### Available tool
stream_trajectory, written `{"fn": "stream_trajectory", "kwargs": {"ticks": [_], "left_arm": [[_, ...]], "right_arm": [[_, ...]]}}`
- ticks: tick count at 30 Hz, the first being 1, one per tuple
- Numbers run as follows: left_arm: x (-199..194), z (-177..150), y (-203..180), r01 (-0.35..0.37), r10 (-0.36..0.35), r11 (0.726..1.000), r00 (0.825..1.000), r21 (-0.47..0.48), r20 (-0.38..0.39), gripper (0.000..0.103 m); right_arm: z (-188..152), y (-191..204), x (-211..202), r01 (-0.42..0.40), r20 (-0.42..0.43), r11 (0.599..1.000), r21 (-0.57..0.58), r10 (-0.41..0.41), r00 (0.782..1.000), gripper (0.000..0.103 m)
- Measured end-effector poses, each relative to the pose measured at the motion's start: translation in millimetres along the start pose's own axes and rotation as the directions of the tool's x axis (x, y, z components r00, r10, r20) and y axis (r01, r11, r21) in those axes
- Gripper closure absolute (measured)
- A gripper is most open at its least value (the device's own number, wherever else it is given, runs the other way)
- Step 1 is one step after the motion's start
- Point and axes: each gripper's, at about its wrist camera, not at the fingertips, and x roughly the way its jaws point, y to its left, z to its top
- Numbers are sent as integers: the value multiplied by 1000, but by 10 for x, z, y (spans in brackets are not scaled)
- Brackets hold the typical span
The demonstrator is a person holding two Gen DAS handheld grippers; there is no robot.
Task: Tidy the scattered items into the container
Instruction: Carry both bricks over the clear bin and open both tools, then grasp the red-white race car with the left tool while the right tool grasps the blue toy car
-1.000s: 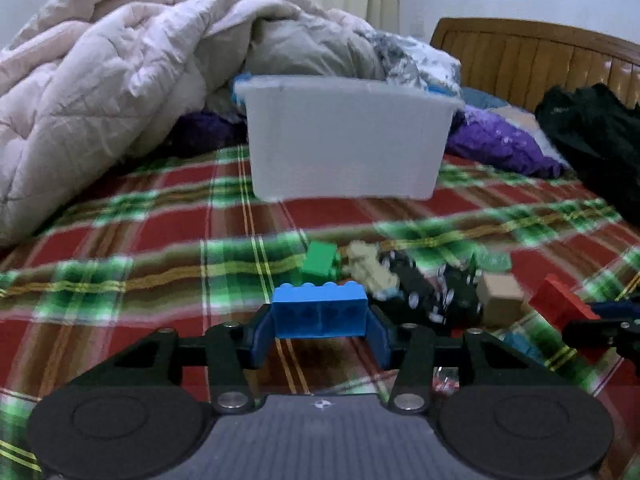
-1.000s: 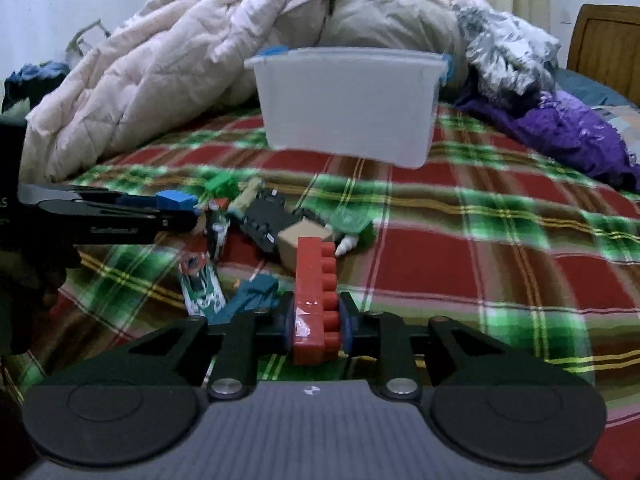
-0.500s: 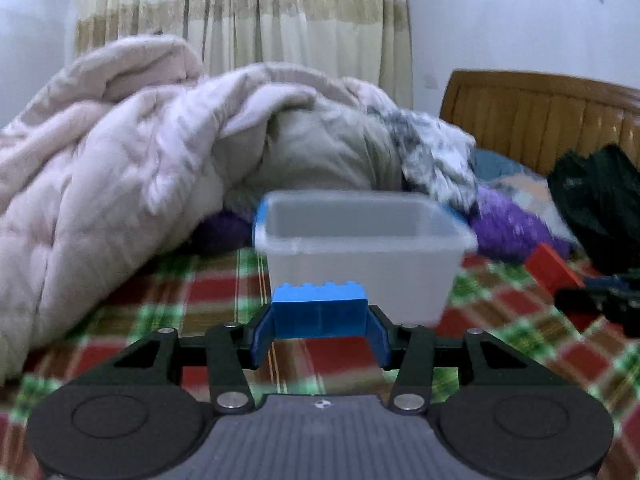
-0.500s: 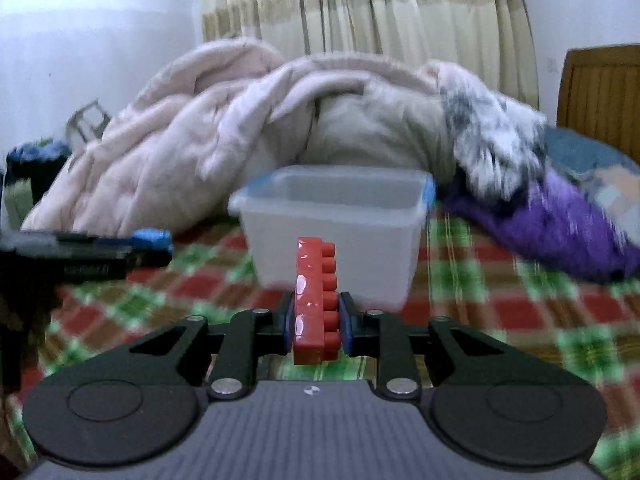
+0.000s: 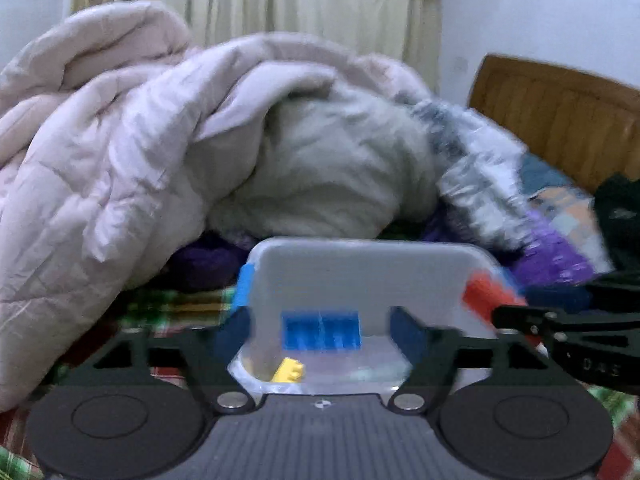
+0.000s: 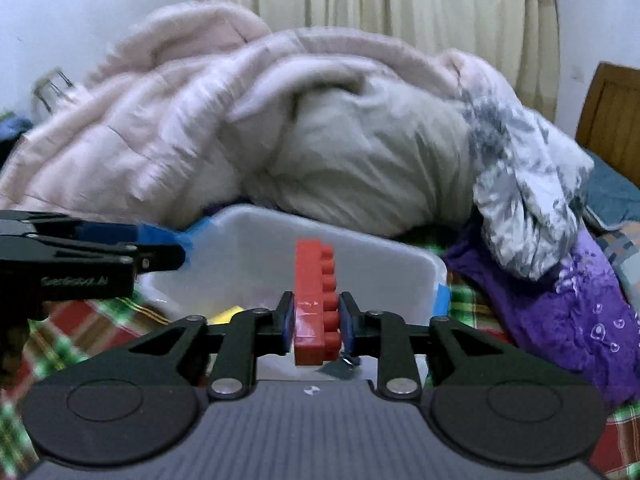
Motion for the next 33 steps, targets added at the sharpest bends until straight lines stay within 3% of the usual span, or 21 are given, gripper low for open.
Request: {"fn": "stream_trajectory", "kwargs": {"ticks": [1, 4, 9, 12, 17, 22, 27, 32, 33], "left_arm": [[79, -27, 0, -20, 20, 1000, 1000, 11, -13, 20], [149, -130, 41, -36, 36, 999, 999, 33, -27, 20], [-381, -410, 96, -11, 4, 997, 995, 70, 97, 20], [-737, -805, 81, 44, -52, 996, 994, 76, 98, 20], [-1173, -1614, -100, 73, -76, 993, 997, 89, 31, 20], [-1519, -2142, -206, 76, -77, 993, 997, 89, 5, 20], [-1677, -2368, -129, 33, -32, 999, 999, 37, -19, 20], [-1778, -2505, -154, 13, -12, 999, 999, 34, -30, 20], [-1780, -2524, -173, 15, -14, 1000, 999, 27, -34, 20]], "right_arm": [[-7, -30, 60, 10, 0, 1000, 5, -10, 1000, 35], [-62, -65, 115, 19, 10, 1000, -13, -19, 1000, 33], [-301, -94, -331, -29, 88, 1000, 9, 28, 996, 33], [-671, -48, -646, -54, 92, 998, 28, 51, 994, 33], [-1512, 196, -1014, -63, 1, 996, 70, 63, 998, 35], [-2143, 642, -1332, -92, -56, 994, 51, 95, 994, 37], [-2455, 1026, -1259, -88, -106, 996, -12, 86, 991, 44], [-2539, 1025, -1110, -70, -145, 997, -22, 66, 987, 73], [-2533, 991, -1133, -63, -141, 998, -19, 59, 988, 73]]}}
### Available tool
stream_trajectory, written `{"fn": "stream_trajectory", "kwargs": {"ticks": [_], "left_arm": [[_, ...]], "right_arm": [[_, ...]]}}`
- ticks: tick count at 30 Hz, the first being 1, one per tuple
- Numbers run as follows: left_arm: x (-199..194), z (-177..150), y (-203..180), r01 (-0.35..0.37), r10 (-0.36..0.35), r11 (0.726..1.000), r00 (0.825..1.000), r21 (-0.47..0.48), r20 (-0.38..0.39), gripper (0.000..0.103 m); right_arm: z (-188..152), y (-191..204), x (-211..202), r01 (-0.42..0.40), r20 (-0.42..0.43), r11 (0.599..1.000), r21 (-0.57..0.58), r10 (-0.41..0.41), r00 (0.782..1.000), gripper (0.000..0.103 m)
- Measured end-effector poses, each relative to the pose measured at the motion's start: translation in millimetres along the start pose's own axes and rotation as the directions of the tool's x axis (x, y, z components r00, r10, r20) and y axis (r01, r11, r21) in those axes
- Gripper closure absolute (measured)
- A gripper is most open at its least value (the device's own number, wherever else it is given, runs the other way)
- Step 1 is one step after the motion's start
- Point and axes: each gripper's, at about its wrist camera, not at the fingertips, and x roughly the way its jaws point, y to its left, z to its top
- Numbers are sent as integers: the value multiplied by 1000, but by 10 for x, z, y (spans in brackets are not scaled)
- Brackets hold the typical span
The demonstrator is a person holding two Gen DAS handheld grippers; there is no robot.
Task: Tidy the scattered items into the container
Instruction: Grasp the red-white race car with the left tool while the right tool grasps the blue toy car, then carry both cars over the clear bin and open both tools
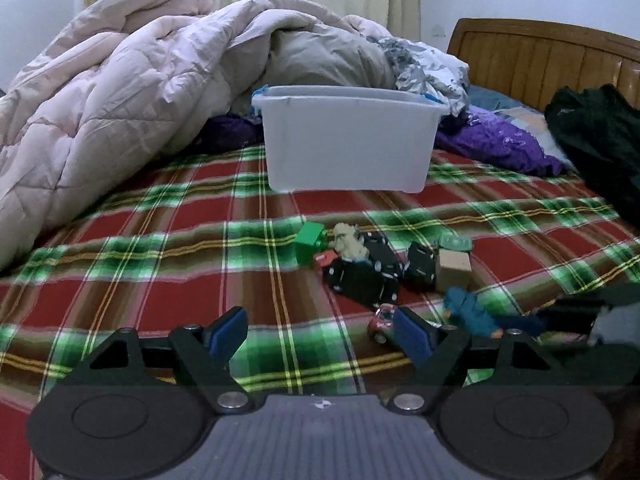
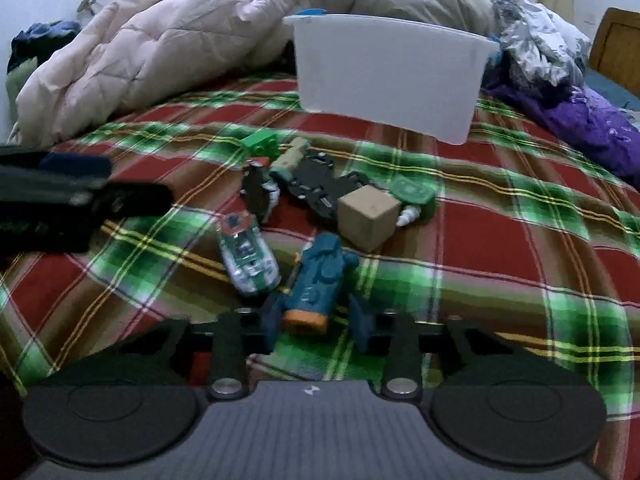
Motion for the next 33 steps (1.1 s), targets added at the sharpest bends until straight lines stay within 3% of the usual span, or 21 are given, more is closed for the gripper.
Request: {"fn": "stream_trajectory", "kwargs": {"ticks": [10, 12, 13, 15, 16, 18, 20, 27, 33], "left_arm": [[416, -72, -493, 78, -83, 995, 992, -58, -98, 20], [514, -92, -543, 57, -63, 997, 992, -51, -112, 20], [553, -104, -546, 49, -55, 997, 991, -53, -118, 24], [593, -130, -548, 39, -44, 998, 993, -54, -111, 26], [595, -137, -549, 32, -36, 999, 994, -43, -103, 33], [576, -137, -543, 33, -35, 999, 995, -26, -89, 36], [547, -143, -510, 42, -44, 999, 996, -25, -81, 37], [340, -58, -313, 34, -35, 998, 999, -48, -28, 37], [91, 389, -106, 30, -28, 999, 997, -31, 68, 37]], "right_arm": [[-107, -361, -164, 51, 8, 997, 58, -51, 999, 72], [-135, -402, -125, 61, 2, 996, 70, -61, 998, 65], [-138, -417, -123, 64, 9, 995, 75, -65, 998, 52], [-122, -433, -127, 64, 27, 995, 81, -66, 997, 47], [-108, -440, -118, 59, 30, 995, 84, -61, 998, 48], [-96, -458, -75, 43, 22, 995, 89, -45, 999, 53], [-98, -475, -49, 35, 10, 995, 92, -36, 999, 74], [-78, -499, -160, 21, 47, 994, 108, -27, 999, 74], [255, -503, -464, 6, 172, 995, 99, -23, 985, 74]]}}
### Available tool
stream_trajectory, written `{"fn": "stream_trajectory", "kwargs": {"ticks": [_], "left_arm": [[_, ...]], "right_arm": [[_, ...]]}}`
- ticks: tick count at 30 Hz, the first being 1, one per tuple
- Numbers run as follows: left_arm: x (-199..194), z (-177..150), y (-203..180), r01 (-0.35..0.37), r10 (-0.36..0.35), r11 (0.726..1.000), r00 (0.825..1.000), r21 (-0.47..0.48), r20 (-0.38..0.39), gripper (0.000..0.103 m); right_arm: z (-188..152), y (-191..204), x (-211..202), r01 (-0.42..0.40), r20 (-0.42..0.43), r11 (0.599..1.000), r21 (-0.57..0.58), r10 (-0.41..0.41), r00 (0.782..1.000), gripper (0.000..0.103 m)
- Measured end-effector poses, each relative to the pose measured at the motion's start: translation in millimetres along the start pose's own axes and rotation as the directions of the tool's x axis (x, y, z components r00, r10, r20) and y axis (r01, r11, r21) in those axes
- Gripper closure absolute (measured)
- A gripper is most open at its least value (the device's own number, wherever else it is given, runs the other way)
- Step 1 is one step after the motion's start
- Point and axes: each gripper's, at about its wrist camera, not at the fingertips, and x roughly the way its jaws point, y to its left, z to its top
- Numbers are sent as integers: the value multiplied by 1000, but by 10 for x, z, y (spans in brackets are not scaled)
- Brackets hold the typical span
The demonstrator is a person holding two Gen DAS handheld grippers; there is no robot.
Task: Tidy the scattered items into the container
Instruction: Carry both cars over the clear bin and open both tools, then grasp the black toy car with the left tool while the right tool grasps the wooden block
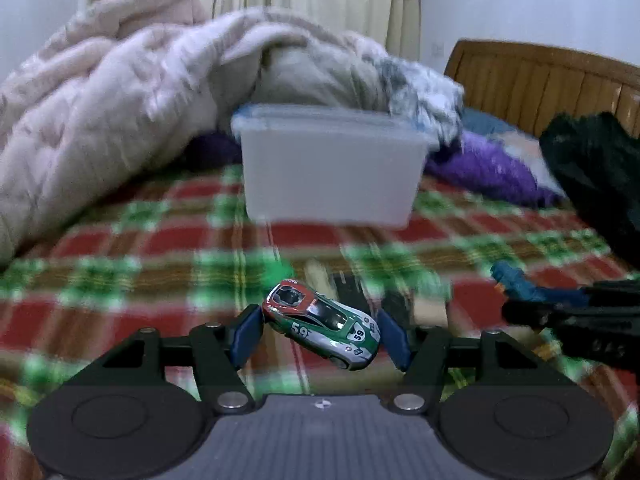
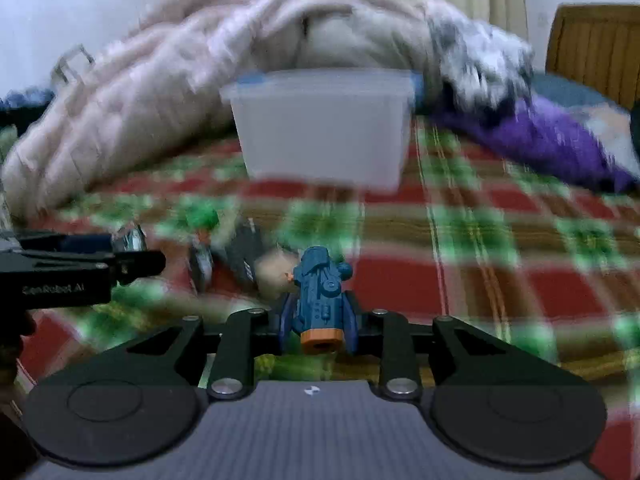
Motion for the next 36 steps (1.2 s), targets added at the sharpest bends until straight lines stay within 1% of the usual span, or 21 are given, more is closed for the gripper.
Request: {"fn": "stream_trajectory", "kwargs": {"ticks": [2, 4, 6, 9, 11, 13, 17, 19, 21, 22, 23, 24, 25, 26, 27, 29, 31, 32, 34, 36], "left_arm": [[4, 290, 84, -7, 7, 1000, 1000, 1, 29, 37], [41, 592, 155, -11, 11, 1000, 998, -6, 56, 37], [125, 943, 234, -11, 12, 1000, 997, -16, 79, 37], [331, 1444, 310, -28, 29, 1000, 994, -14, 101, 37], [529, 1739, 366, -31, 34, 999, 995, -29, 94, 36], [714, 1916, 403, -36, 39, 999, 996, -40, 81, 36], [1148, 2150, 433, -45, 47, 998, 998, -46, 34, 36], [1400, 2191, 418, -36, 36, 999, 999, -29, -7, 35], [1650, 2189, 403, -29, 29, 1000, 998, -5, -55, 28], [1776, 2168, 385, -40, 41, 999, 996, 16, -75, 26], [1868, 2145, 380, -57, 60, 998, 994, 33, -87, 26], [1942, 2105, 377, -71, 75, 996, 992, 46, -100, 26], [1978, 2064, 387, -73, 78, 996, 991, 51, -107, 26], [1969, 2029, 403, -69, 74, 996, 992, 51, -105, 26], [1912, 2000, 418, -69, 73, 996, 994, 49, -86, 26], [1696, 1933, 418, -64, 64, 996, 998, 65, -8, 26], [1417, 1813, 394, -39, 35, 995, 998, 94, 47, 26], [1265, 1711, 388, -15, 9, 995, 998, 100, 65, 26], [962, 1428, 362, 34, -40, 995, 996, 91, 73, 24], [724, 1049, 313, 61, -66, 995, 996, 80, 59, 22]], "right_arm": [[287, -21, -34, -9, 47, 1000, -8, 10, 999, 74], [649, -81, -8, -22, 85, 1000, -3, 22, 996, 74], [1014, -139, 61, -32, 112, 999, 1, 32, 993, 74], [1536, -166, 220, -26, 136, 999, -32, 31, 990, 74], [1829, -181, 411, -18, 130, 998, -52, 25, 991, 74], [2027, -237, 646, -9, 104, 998, -54, 14, 994, 74], [2190, -381, 1152, 1, 30, 999, -38, 0, 1000, 74], [2212, -431, 1411, 5, -9, 999, -39, -5, 1000, 74], [2211, -450, 1605, 24, -36, 998, -50, -26, 999, 73], [2207, -459, 1703, 41, -47, 998, -56, -44, 998, 67], [2207, -471, 1777, 51, -54, 997, -61, -54, 997, 54], [2211, -480, 1807, 54, -53, 996, -66, -58, 997, 49], [2208, -486, 1813, 57, -45, 996, -72, -61, 997, 46], [2197, -492, 1797, 59, -39, 995, -77, -62, 997, 46], [2188, -503, 1754, 54, -31, 996, -75, -56, 998, 46], [2137, -521, 1563, 30, 5, 998, -64, -29, 1000, 46], [2034, -523, 1322, -4, 36, 998, -62, 6, 999, 45], [1917, -520, 1177, -25, 43, 998, -61, 28, 999, 43], [1613, -492, 929, -56, 39, 996, -66, 59, 997, 43], [1198, -423, 732, -67, 2, 996, -66, 68, 998, 43]]}}
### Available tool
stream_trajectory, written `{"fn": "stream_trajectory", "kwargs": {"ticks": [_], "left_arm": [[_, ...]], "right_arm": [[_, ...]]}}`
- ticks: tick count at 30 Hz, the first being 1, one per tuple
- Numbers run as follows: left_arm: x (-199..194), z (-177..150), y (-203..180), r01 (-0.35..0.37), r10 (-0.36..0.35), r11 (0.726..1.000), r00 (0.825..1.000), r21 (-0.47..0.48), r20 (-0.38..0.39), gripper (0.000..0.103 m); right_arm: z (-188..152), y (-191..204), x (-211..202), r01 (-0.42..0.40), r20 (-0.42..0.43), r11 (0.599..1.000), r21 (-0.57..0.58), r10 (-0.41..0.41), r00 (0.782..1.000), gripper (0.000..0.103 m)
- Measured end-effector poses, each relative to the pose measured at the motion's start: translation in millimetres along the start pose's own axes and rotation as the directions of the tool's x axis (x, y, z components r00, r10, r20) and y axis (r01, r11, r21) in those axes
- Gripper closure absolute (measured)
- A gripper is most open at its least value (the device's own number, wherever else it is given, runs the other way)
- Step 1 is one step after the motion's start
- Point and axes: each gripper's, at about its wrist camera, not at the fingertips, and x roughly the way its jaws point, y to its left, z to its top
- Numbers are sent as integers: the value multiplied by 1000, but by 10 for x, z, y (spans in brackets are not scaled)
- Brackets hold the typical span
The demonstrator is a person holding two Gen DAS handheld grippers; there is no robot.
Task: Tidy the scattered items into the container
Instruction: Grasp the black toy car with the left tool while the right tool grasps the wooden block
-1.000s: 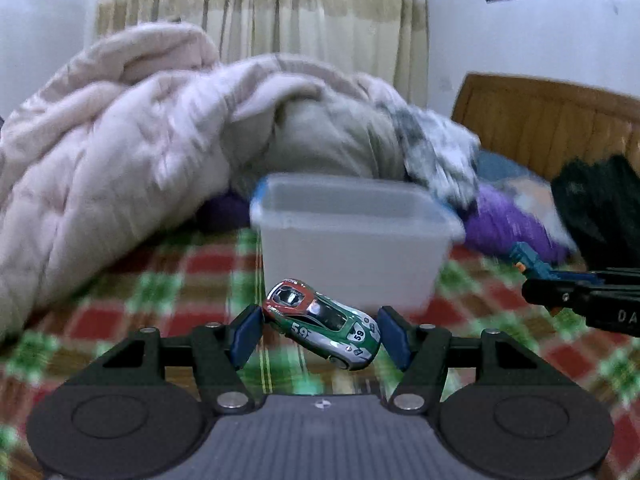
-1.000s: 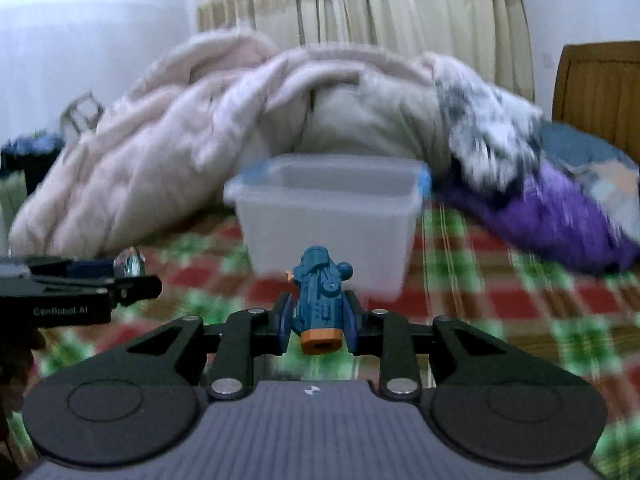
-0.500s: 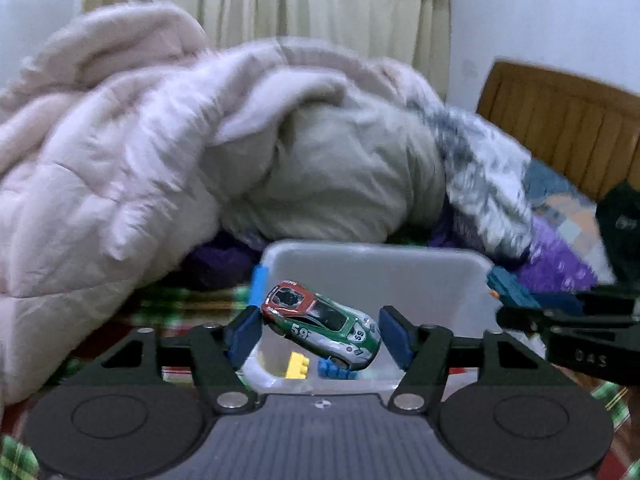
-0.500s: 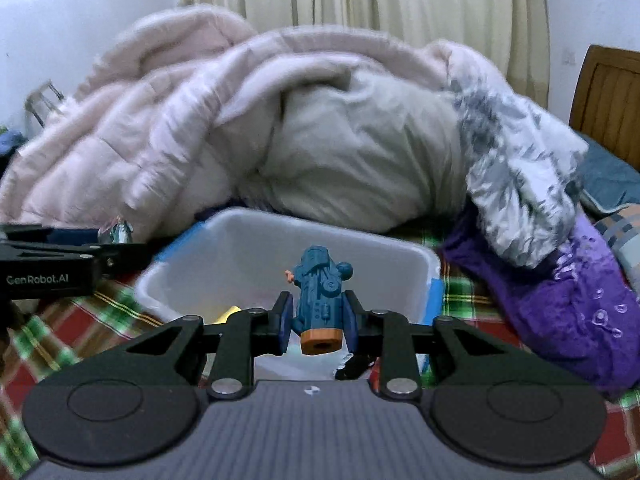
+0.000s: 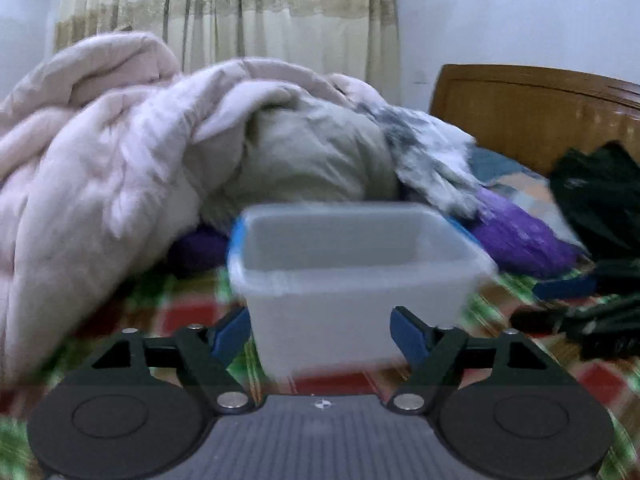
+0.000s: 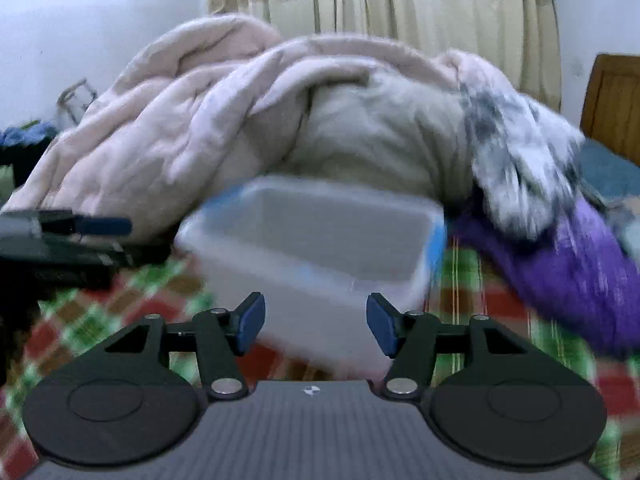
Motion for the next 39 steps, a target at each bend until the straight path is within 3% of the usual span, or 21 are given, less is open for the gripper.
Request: {"fn": "stream_trajectory", "kwargs": {"ticks": [5, 10, 11, 13, 18, 24, 26, 29, 30, 32, 39], "left_arm": [[-343, -825, -324, 28, -29, 999, 996, -21, -82, 22], [-336, -1177, -566, 13, -16, 1000, 990, -23, -142, 24], [-312, -1210, -579, -6, 3, 1000, 990, -18, -142, 24], [-246, -1237, -562, -34, 30, 999, 987, -20, -158, 24], [-148, -1251, -517, -21, 14, 999, 987, -44, -157, 25], [59, -1332, -462, 0, -20, 995, 978, -95, -209, 25], [97, -1363, -450, 11, -31, 995, 976, -96, -216, 25], [97, -1382, -452, 30, -44, 997, 979, -71, -201, 26], [93, -1383, -447, 35, -47, 997, 979, -64, -197, 29], [72, -1380, -438, 29, -39, 998, 981, -53, -189, 40], [-35, -1331, -383, 22, -31, 998, 987, -59, -155, 40]], "right_arm": [[-845, 370, -226, -48, -95, 999, 6, 48, 994, 46], [-1069, 609, -130, -28, -131, 996, -79, 17, 991, 60], [-1081, 636, -106, -27, -134, 995, -96, 14, 991, 66], [-1116, 650, -72, -31, -129, 993, -115, 16, 992, 66], [-1191, 616, -42, -57, -85, 983, -175, 43, 995, 65], [-1204, 476, 79, -145, -86, 973, -179, 131, 988, 62], [-1211, 434, 127, -182, -103, 969, -165, 166, 981, 49], [-1216, 428, 120, -226, -105, 961, -160, 211, 972, 47], [-1212, 439, 107, -229, -105, 959, -166, 214, 971, 49], [-1195, 448, 93, -232, -111, 957, -172, 215, 970, 64], [-1116, 395, -66, -213, -69, 964, -157, 205, 976, 65]]}}
